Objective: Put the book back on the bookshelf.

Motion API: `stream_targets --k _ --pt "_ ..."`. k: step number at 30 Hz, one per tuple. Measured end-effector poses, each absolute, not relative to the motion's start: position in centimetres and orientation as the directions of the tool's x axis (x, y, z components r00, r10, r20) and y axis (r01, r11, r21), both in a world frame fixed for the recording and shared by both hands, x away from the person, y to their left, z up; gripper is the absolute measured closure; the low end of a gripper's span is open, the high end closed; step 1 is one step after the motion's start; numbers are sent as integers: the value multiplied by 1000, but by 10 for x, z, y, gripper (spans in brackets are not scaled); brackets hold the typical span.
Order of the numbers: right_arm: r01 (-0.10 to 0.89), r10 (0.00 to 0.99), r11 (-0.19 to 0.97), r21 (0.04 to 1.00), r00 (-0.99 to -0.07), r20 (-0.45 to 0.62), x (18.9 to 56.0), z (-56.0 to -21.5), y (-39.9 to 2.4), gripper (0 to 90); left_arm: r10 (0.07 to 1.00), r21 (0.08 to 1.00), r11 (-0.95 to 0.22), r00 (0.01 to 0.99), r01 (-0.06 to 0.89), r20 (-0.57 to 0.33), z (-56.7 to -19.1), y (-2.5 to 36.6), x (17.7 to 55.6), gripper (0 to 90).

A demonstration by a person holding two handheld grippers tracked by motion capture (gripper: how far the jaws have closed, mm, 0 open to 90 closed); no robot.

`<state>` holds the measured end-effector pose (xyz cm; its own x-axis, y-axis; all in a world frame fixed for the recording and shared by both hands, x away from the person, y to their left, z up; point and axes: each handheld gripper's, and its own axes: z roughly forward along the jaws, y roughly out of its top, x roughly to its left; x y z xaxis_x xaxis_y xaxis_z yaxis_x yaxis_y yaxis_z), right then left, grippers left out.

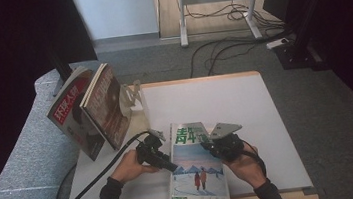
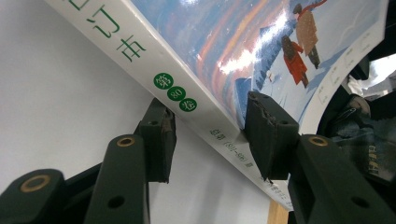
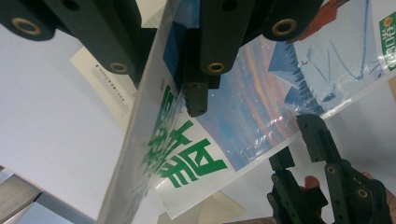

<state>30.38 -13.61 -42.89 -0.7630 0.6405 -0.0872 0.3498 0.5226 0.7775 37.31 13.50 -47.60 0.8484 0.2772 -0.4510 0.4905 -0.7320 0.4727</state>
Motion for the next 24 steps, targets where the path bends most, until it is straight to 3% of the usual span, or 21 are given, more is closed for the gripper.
stream_targets --k 3,9,24 --pt "328 644 522 787 -757 -111 304 -422 -137 804 288 501 -717 861 485 -420 -467 137 376 564" --pt "247 653 510 824 -735 -184 307 -393 -132 801 337 562 -704 901 434 -272 -438 138 378 584" --pt "254 629 504 826 -763 -149 297 -396 -135 771 344 552 -704 895 446 -284 -431 149 360 641"
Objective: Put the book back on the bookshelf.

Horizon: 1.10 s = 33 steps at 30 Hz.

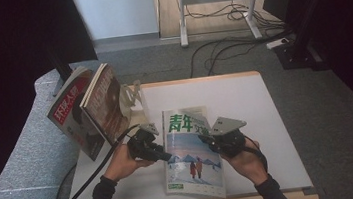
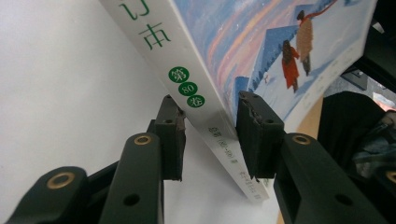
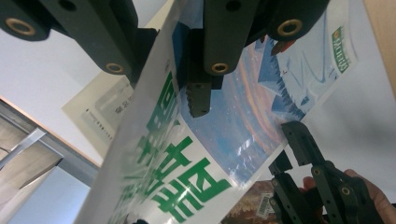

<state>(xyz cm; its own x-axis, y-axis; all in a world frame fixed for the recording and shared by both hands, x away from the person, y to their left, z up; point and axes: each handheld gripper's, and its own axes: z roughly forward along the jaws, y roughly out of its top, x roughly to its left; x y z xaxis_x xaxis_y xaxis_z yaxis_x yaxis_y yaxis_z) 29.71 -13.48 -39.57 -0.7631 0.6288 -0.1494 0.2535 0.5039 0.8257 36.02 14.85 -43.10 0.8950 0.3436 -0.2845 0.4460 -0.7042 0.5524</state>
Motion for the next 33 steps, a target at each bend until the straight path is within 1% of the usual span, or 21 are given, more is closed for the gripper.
stream_targets --k 5,7,8,10,11,12,15,16,19,20,22,24,25,27,29,31,33 --pt "259 627 511 819 -765 -149 297 -395 -138 759 317 554 -712 901 432 -296 -426 153 354 664" --pt "272 632 504 820 -764 -135 298 -394 -141 733 305 553 -718 906 421 -294 -423 154 351 673" --pt "276 633 504 819 -763 -132 299 -394 -142 742 295 554 -723 910 412 -292 -422 154 349 677" --pt "287 637 496 820 -762 -119 299 -393 -143 801 279 557 -732 918 393 -281 -420 154 347 683" --pt "289 635 494 820 -764 -114 300 -392 -143 813 270 558 -735 921 385 -279 -418 154 346 684" --pt "286 633 496 820 -765 -116 300 -391 -143 823 260 564 -738 927 371 -271 -417 154 344 684" --pt "279 635 496 822 -763 -124 302 -389 -142 834 219 594 -718 928 362 -300 -412 159 346 693" --pt "284 637 482 829 -763 -109 304 -387 -143 836 221 611 -705 931 359 -291 -409 161 347 701" --pt "257 644 468 846 -755 -126 305 -376 -142 838 229 644 -693 946 323 -228 -400 165 347 735" --pt "248 640 469 847 -757 -133 304 -373 -142 840 243 652 -696 953 300 -180 -397 166 346 740" --pt "227 631 469 854 -762 -144 303 -367 -140 846 256 639 -716 958 279 -132 -397 165 345 745" --pt "217 622 488 845 -766 -163 302 -367 -136 845 266 634 -723 958 275 -112 -401 166 344 745" --pt "213 620 487 847 -767 -163 301 -369 -134 846 278 638 -715 954 286 -116 -403 169 344 745" --pt "218 613 467 857 -778 -137 300 -369 -135 847 285 639 -717 954 280 -98 -405 172 342 744" --pt "209 602 475 855 -786 -142 298 -369 -133 837 281 635 -725 956 267 -81 -405 173 339 745" --pt "210 601 484 849 -785 -149 297 -367 -133 812 270 630 -736 961 248 -63 -405 173 336 745" --pt "211 600 481 851 -787 -144 297 -366 -134 763 273 629 -738 960 246 -55 -405 173 333 745"
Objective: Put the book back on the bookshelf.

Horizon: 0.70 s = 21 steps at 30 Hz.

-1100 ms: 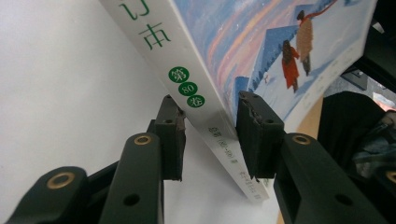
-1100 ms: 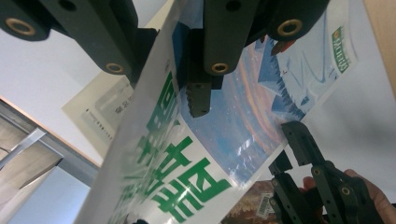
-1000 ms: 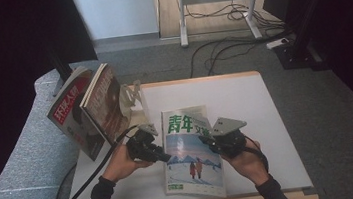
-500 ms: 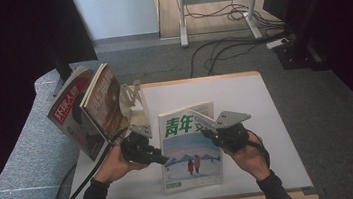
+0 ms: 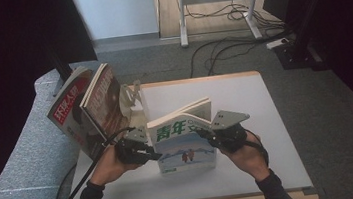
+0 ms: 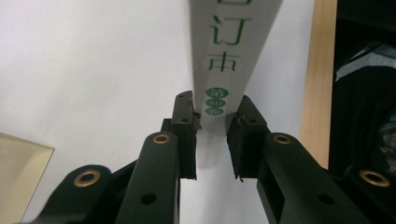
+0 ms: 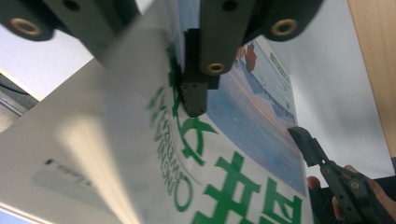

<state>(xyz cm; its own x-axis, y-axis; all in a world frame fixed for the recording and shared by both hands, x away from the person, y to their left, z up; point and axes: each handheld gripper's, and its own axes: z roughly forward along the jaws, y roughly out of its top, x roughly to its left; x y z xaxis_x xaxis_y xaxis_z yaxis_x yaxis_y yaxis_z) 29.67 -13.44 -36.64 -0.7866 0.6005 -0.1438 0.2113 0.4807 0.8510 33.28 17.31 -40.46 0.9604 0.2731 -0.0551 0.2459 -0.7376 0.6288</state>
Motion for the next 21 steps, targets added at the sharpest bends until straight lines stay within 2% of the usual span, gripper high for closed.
stream_targets --k 5,11,13,16,19,21 --pt "220 611 483 848 -778 -146 295 -368 -141 601 262 630 -744 965 221 -28 -405 173 326 744" --pt "239 613 508 828 -776 -152 292 -370 -157 447 256 620 -761 967 193 14 -404 170 315 743" --pt "257 618 514 818 -773 -146 293 -372 -162 358 255 615 -766 967 187 25 -404 170 312 743" --pt "262 618 521 812 -773 -147 295 -375 -166 289 248 611 -773 968 173 40 -403 169 308 742" --pt "259 605 511 820 -786 -130 299 -379 -167 267 237 608 -779 970 155 57 -403 168 305 741" --pt "258 577 500 827 -811 -96 301 -380 -166 315 236 606 -781 970 150 64 -403 167 303 740"
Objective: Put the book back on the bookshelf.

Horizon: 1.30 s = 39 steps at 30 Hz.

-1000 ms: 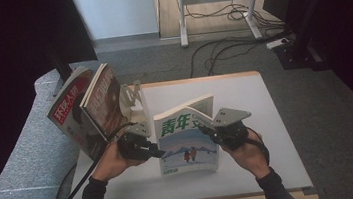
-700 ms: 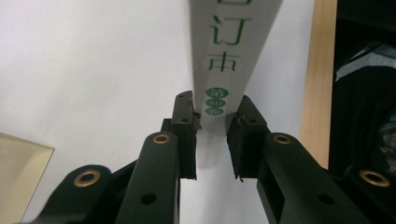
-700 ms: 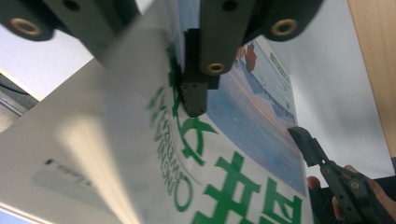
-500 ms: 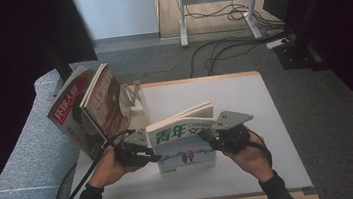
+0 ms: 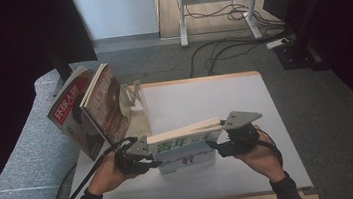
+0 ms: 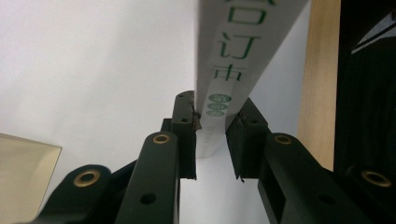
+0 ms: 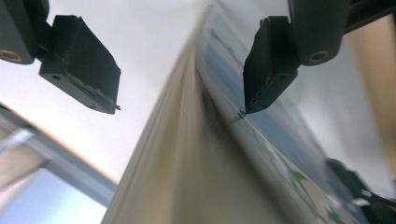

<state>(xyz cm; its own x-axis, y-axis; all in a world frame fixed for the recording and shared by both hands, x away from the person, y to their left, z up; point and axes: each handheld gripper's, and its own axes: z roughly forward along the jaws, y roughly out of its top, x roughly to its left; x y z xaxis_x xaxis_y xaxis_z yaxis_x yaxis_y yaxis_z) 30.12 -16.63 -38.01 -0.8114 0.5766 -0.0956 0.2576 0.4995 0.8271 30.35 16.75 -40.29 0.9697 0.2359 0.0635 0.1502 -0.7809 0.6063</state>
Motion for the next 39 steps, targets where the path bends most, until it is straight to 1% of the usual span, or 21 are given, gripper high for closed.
stream_targets --k 1,3,6,8,9,11,13,14,18,25,28,31,39 --pt "254 554 499 828 -829 -80 301 -380 -166 381 234 607 -781 970 148 66 -403 167 303 739" --pt "236 536 506 829 -840 -89 299 -380 -162 448 233 607 -781 970 147 65 -403 167 304 735" --pt "230 538 513 827 -837 -101 297 -379 -158 481 236 628 -763 970 151 53 -401 168 305 712" --pt "229 540 520 823 -834 -109 297 -378 -157 506 238 656 -737 971 160 30 -397 170 306 663" --pt "229 542 521 822 -833 -111 297 -378 -157 513 242 665 -728 970 167 22 -394 170 307 645" --pt "232 544 519 823 -832 -109 297 -378 -157 517 242 662 -731 970 165 26 -389 169 307 641" --pt "230 544 520 823 -832 -111 297 -378 -157 520 246 664 -728 969 172 18 -384 167 307 614" --pt "231 545 520 822 -831 -112 297 -378 -157 520 247 676 -716 969 173 14 -381 167 307 610" --pt "229 543 520 823 -832 -111 296 -378 -157 525 259 689 -696 966 202 -22 -368 165 309 574" --pt "230 542 515 826 -834 -106 296 -378 -157 527 242 726 -660 970 191 -35 -343 159 311 524" --pt "231 541 511 828 -835 -100 296 -378 -158 528 221 729 -660 975 180 -41 -335 157 312 486" --pt "231 540 510 829 -836 -100 296 -378 -158 528 224 727 -664 974 174 -29 -329 152 313 502" --pt "229 536 508 830 -839 -97 297 -378 -158 528 242 721 -672 970 169 -3 -325 146 316 643"
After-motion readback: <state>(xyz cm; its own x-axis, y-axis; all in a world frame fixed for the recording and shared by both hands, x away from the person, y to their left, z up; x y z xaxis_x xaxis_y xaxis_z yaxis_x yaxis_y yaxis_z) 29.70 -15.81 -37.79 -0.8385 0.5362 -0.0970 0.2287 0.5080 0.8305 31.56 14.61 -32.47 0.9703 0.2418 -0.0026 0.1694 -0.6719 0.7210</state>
